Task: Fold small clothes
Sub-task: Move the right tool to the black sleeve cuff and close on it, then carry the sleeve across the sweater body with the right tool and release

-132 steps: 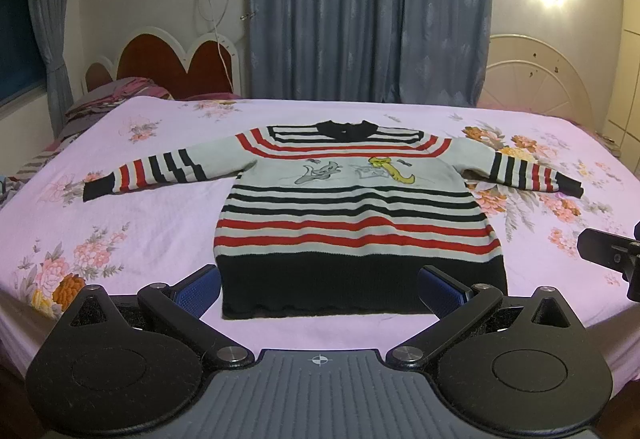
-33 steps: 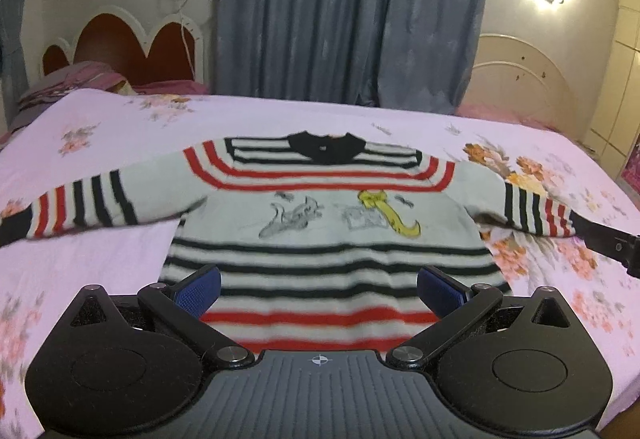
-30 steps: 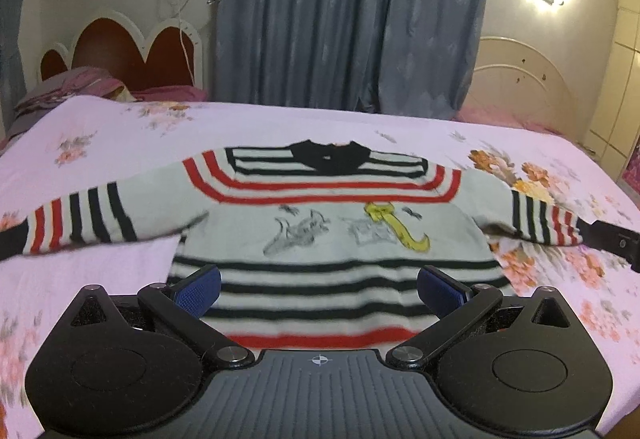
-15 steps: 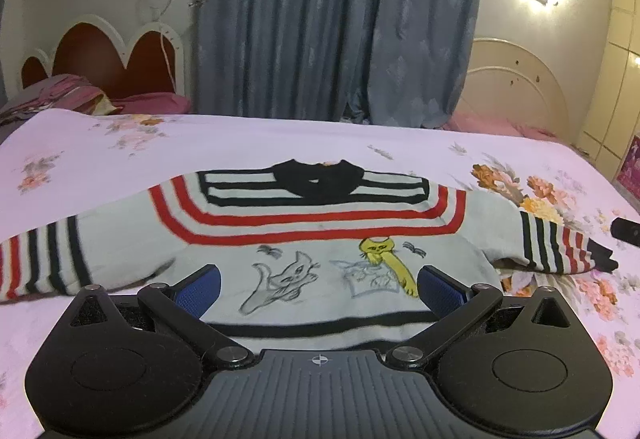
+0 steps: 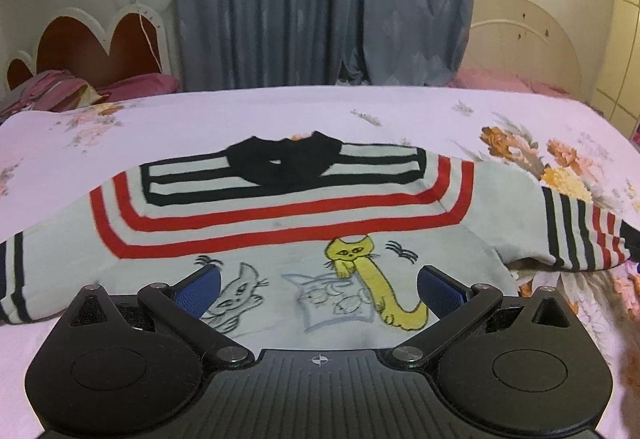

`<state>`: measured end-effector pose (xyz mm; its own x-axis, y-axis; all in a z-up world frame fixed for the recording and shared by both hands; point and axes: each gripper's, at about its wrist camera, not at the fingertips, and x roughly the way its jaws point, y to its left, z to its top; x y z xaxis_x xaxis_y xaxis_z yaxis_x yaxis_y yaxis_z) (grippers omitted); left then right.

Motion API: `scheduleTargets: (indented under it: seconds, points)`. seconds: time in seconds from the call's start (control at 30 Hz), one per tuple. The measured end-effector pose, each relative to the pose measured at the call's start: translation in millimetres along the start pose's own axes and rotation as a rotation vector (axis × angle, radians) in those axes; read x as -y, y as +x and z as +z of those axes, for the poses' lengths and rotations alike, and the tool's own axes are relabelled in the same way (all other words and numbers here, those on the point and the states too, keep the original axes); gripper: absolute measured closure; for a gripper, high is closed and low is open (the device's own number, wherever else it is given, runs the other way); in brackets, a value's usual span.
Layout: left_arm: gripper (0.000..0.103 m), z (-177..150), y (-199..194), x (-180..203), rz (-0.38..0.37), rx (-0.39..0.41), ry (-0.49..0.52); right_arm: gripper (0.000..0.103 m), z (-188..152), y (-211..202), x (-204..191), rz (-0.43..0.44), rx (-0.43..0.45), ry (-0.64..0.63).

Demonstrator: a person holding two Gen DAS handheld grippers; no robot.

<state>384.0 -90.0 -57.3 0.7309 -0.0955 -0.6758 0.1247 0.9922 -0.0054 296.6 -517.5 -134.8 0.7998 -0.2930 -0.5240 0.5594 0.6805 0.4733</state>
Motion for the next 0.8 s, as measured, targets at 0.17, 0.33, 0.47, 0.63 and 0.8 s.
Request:
scheduleTargets:
  seconds: [0.17, 0.33, 0.47, 0.63, 0.8]
  points:
    - [0.0, 3, 15, 7, 0.028, -0.038, -0.002, 0.045, -2, 35, 22, 0.007, -0.028, 0.065]
    - [0.0, 5, 18, -2, 0.069, -0.042, -0.032, 0.049, 0, 45, 27, 0.038, 0.016, 0.047]
    - [0.0, 5, 18, -20, 0.074, -0.055, -0.055, 0.092, 10, 53, 27, 0.001, 0.009, 0.022]
    - [0.0, -1, 25, -56, 0.073, -0.123, -0.096, 0.095, 23, 39, -21, 0.053, 0.045, -0.136]
    - [0.0, -8, 12, -95, 0.012, -0.074, -0.152, 0.095, -9, 19, -130, 0.272, 0.003, -0.368]
